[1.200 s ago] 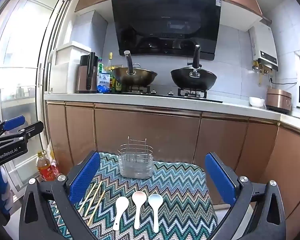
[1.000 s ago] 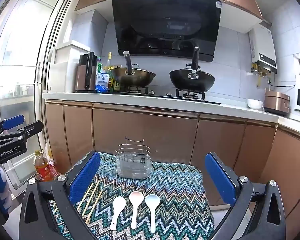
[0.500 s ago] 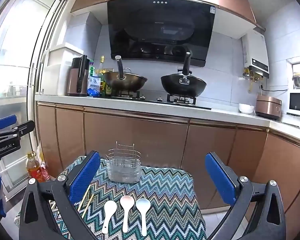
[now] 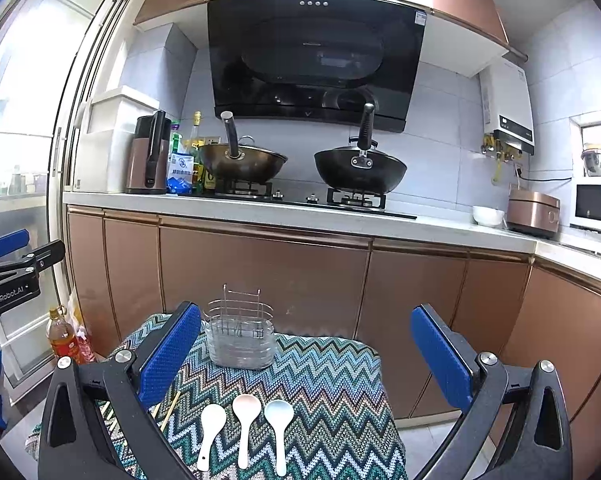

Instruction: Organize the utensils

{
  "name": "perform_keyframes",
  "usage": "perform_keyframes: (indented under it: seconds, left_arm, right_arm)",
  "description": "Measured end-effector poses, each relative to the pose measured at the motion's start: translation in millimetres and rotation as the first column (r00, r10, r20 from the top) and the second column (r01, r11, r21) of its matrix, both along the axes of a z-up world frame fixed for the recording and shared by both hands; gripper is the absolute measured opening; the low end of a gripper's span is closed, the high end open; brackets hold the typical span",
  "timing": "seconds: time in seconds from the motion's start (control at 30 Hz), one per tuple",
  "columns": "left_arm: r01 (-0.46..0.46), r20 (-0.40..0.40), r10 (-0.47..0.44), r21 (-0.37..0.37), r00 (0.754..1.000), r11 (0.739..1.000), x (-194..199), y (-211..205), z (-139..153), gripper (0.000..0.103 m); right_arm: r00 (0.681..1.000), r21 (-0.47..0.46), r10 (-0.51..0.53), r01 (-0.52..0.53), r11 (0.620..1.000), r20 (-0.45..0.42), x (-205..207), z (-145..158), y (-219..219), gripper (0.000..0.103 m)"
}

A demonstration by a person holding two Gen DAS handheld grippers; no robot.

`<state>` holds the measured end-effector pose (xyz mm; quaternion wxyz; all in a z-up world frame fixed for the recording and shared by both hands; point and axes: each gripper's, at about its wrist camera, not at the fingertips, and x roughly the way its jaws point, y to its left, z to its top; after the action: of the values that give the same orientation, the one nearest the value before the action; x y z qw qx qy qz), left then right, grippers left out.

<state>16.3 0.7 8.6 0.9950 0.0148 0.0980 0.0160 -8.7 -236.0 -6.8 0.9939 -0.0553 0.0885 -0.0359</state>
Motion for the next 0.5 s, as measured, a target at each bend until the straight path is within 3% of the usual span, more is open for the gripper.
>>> perform_keyframes:
  seconds: [0.5]
  left_arm:
    - [-0.001, 0.014, 0.001, -0.024, 1.0, 1.0, 4.5, -0.5, 6.7, 0.074]
  right_arm:
    - [1.0, -0.008, -0.012, 0.012, 1.0, -0.015, 8.0, -0.7, -1.1, 0.103]
